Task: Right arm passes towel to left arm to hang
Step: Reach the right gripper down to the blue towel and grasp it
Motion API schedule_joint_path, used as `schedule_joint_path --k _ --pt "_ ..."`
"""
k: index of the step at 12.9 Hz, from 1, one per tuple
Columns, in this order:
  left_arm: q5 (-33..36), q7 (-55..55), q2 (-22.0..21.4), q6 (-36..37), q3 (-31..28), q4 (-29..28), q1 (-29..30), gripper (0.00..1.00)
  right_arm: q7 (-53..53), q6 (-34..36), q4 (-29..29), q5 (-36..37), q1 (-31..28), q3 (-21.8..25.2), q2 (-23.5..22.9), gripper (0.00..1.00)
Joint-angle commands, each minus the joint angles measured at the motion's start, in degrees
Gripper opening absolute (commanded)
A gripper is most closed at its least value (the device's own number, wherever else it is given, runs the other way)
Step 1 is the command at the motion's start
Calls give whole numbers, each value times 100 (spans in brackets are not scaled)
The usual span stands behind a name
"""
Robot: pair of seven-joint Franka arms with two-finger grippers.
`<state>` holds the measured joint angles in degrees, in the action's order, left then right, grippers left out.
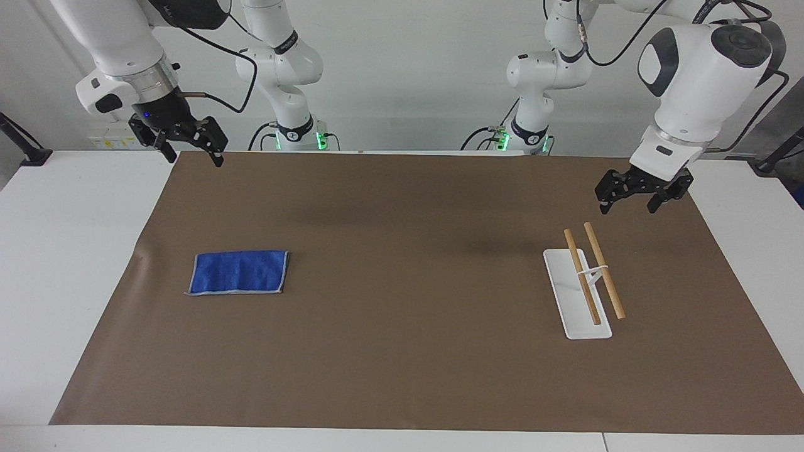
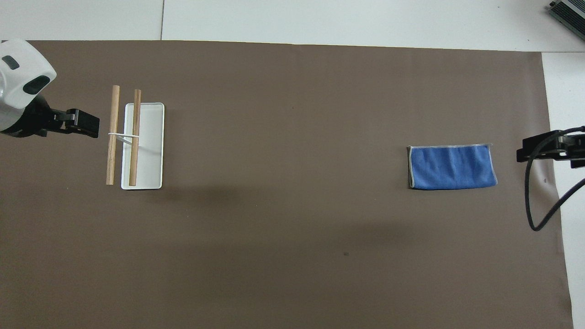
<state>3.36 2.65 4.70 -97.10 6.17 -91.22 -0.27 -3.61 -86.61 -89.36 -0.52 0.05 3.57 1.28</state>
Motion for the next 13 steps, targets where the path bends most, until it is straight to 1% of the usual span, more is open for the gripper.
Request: schedule_joint_path --k 1,8,13 --pt "15 69 -154 -134 -19 -204 -34 100 -35 92 95 79 -31 12 -49 100" --pt "24 43 -154 -143 -19 -195 -43 100 -43 119 -72 -18 -102 21 30 100" --pt "24 51 -154 -143 -19 -204 -52 100 -43 -320 -265 -9 -93 21 31 100"
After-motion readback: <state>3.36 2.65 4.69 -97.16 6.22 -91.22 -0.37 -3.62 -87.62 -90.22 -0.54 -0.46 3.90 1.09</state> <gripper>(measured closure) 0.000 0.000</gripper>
